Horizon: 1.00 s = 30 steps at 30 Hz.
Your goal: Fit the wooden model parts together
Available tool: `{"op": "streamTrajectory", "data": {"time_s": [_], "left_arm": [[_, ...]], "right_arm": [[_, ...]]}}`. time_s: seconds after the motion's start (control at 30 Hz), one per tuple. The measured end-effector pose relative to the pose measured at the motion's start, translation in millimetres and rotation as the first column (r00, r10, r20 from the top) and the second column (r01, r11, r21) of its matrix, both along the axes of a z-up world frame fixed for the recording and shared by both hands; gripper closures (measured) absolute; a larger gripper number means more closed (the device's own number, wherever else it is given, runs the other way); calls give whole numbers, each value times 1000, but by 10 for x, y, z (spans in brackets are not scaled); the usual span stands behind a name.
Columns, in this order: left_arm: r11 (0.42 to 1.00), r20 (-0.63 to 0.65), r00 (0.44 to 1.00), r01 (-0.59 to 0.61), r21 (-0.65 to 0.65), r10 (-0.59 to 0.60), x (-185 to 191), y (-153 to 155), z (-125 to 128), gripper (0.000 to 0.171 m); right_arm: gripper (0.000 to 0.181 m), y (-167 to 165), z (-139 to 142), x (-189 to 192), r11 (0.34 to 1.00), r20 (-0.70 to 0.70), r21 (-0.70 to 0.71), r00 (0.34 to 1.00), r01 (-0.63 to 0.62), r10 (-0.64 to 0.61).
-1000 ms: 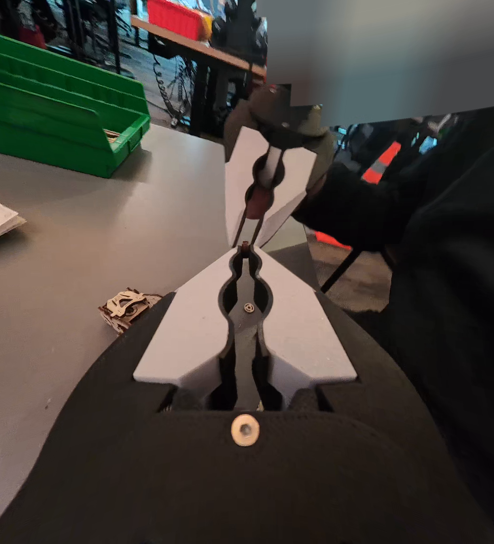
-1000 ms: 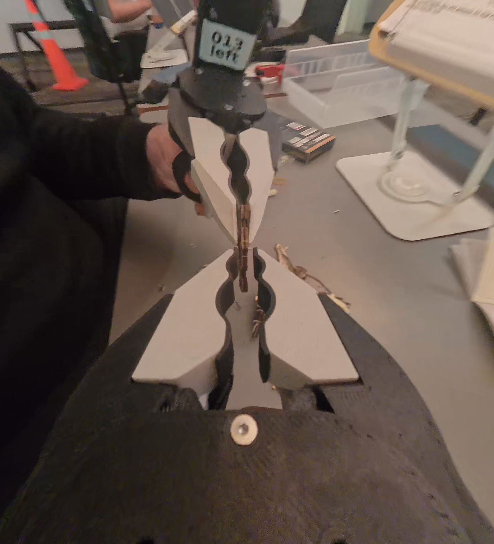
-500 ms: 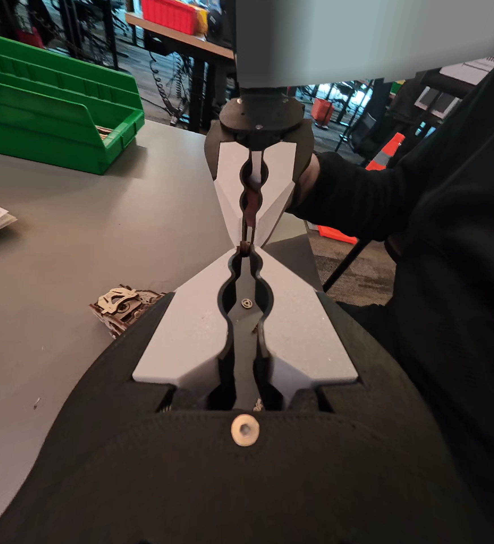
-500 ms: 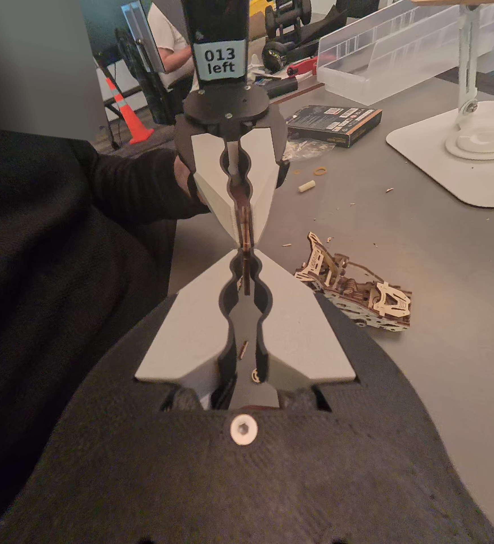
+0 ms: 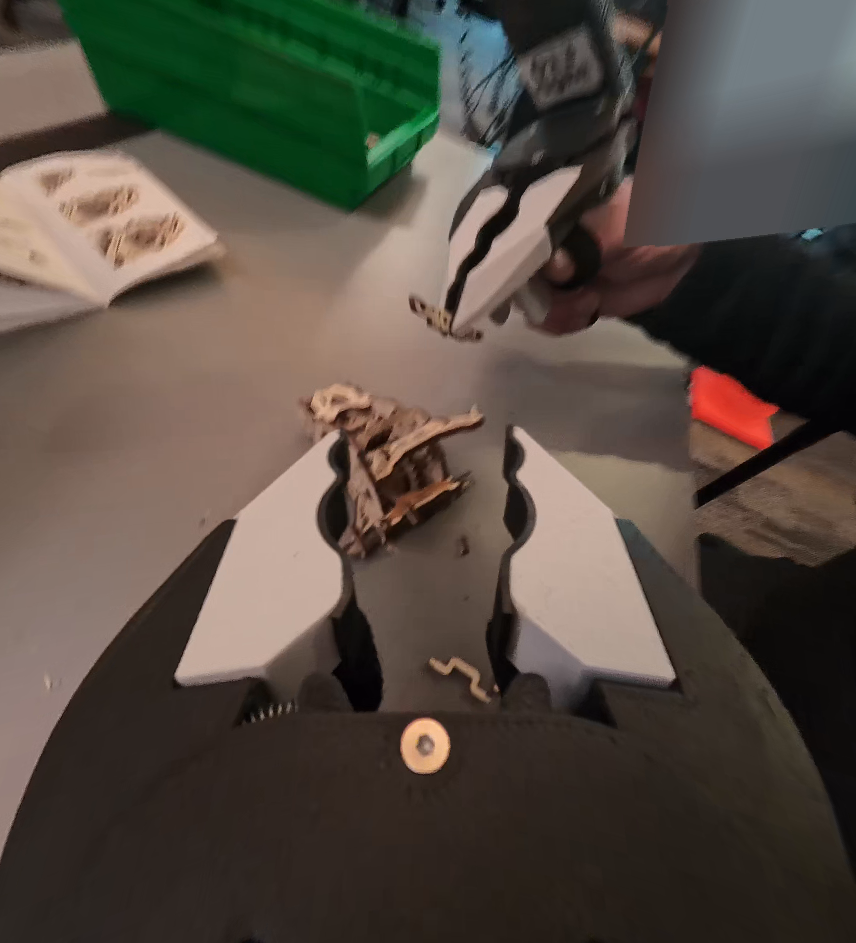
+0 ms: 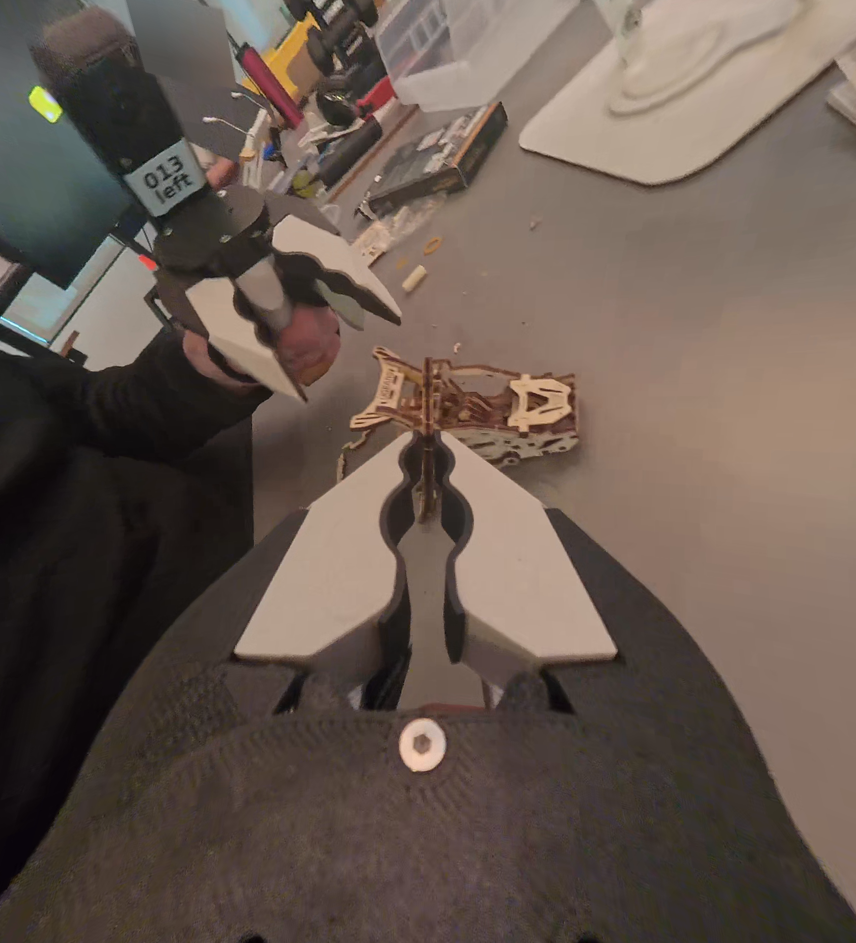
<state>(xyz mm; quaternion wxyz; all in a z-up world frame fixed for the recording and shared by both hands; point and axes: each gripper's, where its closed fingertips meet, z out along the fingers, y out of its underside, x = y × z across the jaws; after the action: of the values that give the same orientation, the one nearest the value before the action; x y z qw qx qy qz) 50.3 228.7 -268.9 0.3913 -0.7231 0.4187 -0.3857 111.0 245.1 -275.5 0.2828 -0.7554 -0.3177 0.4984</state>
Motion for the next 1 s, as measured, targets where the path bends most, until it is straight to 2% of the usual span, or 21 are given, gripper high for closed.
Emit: {"op": "streamTrajectory", "data": {"time_s": [0.1,0.43,0.57,0.73,0.8,1.0], "left_arm": [[1000,-61,998,-22,-23,20,-5,11,-200,105],[996,-138,990,-14,-85,2,14,62,-439,102],[995,-104,995,-14,-102,3,3,104,-418,102],[996,-41,998,39,-83,-42,-50,98,-266,107],[998,-63,997,41,-43,-43,-108,151,-231,109],[999,-36,998,41,-27,-42,-229,363,-125,126]], "right_arm": [[181,72,-82,-19,998,20,-57,999,-25,26],[180,200,-236,-100,971,94,-201,985,-125,147],[181,200,-208,-132,964,106,-215,977,-157,183],[181,186,-177,-113,957,99,-242,977,-161,190],[181,178,-190,-85,956,113,-248,975,-159,191],[181,107,-222,22,962,156,-236,972,-134,174]]}}
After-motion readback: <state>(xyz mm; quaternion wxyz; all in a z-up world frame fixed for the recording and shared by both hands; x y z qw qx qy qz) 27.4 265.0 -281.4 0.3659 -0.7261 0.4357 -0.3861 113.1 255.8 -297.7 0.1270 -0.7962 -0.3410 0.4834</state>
